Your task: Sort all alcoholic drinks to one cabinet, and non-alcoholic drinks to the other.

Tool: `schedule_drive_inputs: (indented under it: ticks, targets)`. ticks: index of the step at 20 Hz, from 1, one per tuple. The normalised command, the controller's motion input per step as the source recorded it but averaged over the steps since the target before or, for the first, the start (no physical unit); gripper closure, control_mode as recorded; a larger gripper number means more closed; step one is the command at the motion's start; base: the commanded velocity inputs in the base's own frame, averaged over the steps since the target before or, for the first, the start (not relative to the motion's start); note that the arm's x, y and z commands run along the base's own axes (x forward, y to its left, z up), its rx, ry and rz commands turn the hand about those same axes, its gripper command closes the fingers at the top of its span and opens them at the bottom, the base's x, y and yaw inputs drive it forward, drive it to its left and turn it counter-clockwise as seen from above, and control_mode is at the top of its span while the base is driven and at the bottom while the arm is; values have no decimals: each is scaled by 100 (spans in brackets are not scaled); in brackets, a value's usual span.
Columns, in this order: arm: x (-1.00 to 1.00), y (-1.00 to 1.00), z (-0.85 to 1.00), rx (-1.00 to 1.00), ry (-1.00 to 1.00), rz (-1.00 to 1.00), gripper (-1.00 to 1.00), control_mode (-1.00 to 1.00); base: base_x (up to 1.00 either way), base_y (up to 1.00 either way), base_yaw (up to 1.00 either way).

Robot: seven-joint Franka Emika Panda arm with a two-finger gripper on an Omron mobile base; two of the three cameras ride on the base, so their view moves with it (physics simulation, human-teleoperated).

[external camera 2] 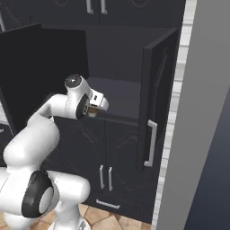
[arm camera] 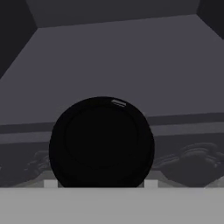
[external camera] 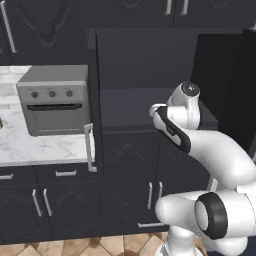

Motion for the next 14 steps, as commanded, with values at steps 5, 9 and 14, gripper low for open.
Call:
schedule_drive_inputs:
  ticks: [5,9,14]
  targets:
    - [81,-3,0,0,-1,-3,100,-100,0,0,0]
    - [66,-15,0,0,-4,-2,100,-100,0,0,0]
    - [75,-16,-9,0,0,0,100,-100,0,0,0]
